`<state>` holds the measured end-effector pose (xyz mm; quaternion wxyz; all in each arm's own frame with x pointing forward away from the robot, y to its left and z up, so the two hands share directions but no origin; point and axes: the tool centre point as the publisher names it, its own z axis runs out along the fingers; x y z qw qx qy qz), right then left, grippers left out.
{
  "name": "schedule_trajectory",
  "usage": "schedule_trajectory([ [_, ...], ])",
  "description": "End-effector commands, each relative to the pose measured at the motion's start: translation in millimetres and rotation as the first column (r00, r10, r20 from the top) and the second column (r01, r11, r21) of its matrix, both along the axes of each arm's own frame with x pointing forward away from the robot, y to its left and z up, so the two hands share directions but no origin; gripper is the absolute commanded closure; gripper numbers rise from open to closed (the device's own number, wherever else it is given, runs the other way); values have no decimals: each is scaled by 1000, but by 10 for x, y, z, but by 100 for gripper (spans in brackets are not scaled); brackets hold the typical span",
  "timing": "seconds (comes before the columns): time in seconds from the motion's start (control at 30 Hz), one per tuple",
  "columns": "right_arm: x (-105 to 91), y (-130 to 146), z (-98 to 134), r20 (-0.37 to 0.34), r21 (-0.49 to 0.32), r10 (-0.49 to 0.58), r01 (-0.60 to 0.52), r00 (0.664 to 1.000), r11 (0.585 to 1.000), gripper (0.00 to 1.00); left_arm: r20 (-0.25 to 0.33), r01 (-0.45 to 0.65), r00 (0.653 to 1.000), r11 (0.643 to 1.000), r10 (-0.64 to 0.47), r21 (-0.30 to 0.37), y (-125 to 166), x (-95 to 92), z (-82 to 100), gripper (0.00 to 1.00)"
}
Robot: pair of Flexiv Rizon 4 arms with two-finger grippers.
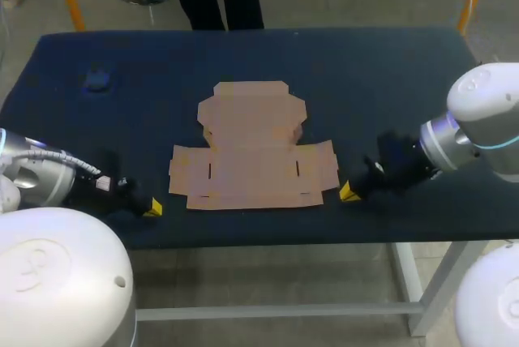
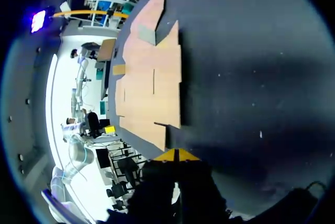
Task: Assemble the packaging by folding the flat box into shape, placing the metal phone stand inside, and closing the box properly
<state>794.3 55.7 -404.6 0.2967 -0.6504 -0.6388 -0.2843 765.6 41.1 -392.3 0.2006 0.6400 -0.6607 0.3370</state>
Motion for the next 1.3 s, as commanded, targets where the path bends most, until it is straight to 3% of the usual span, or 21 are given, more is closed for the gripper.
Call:
schedule_trajectory([
  [0.03,-46,-3,-53,6,9,-6,6,1000,1000,100,-6,7,1000,1000,-7,3,-51,-1,-24,100],
  [0.3,-46,-7,-120,-5,30,-27,27,1000,999,100,-45,48,998,999,-48,-15,-138,-4,-68,100],
  [1.03,-46,-7,-120,-5,30,-27,27,1000,999,100,-45,48,998,999,-48,-15,-138,-4,-68,100],
  [1.3,2,132,-168,-6,29,-1,2,1000,1000,100,-60,69,996,997,-70,-18,-185,29,-117,100],
])
